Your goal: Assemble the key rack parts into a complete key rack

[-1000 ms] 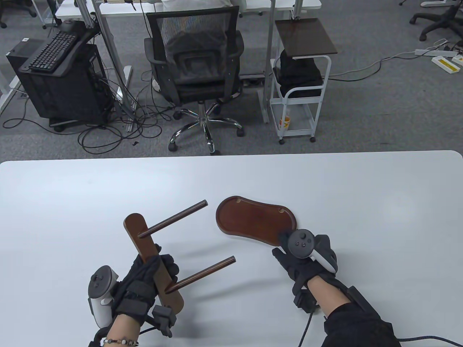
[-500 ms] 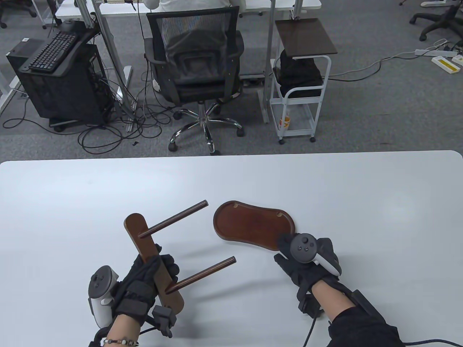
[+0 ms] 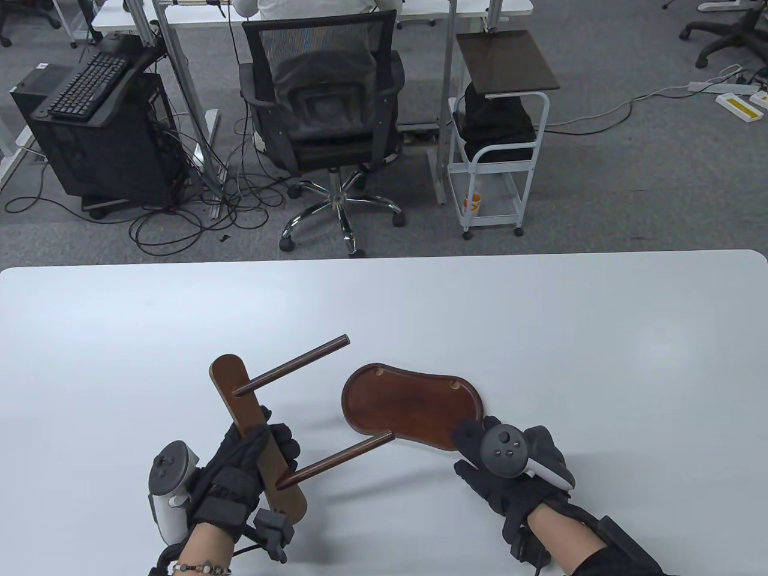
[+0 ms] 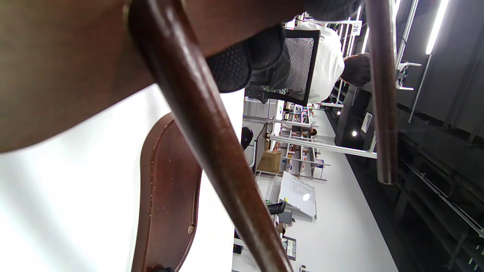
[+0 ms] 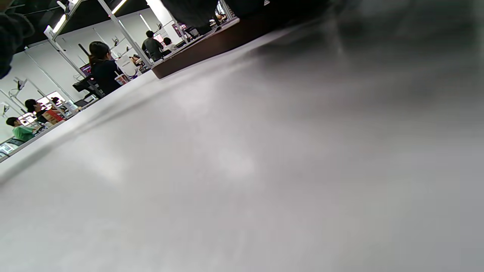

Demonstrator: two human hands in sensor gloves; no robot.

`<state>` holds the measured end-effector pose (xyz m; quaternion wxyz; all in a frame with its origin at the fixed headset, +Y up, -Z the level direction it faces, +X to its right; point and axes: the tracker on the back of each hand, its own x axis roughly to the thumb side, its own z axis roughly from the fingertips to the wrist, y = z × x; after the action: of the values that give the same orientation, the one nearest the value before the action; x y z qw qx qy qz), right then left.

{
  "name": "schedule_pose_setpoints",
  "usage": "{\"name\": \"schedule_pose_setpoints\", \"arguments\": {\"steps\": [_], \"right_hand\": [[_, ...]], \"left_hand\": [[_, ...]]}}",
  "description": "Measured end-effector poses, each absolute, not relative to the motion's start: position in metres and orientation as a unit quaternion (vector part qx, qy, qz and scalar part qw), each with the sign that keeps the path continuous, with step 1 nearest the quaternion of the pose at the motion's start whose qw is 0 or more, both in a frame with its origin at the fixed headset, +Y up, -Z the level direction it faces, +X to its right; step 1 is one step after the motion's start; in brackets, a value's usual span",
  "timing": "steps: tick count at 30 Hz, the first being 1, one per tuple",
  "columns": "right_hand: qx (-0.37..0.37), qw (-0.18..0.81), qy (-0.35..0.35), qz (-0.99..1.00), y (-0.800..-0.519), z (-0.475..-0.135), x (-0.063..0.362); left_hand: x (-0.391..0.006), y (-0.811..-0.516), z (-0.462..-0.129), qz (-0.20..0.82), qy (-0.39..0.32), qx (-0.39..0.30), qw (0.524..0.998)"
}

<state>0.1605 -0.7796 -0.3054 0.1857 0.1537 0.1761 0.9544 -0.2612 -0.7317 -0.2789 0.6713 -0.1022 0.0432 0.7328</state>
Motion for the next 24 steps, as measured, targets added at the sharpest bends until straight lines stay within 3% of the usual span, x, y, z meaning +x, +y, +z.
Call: {"name": "schedule_pose_setpoints", "arguments": {"steps": [24], "right_hand": [[0.241,0.178,0.182,0.936,-0.776,-0.260,0.157]], "left_hand": [[-0.257,-0.736,-0.279,0.722,0.043,-0.117,0.680]]}}
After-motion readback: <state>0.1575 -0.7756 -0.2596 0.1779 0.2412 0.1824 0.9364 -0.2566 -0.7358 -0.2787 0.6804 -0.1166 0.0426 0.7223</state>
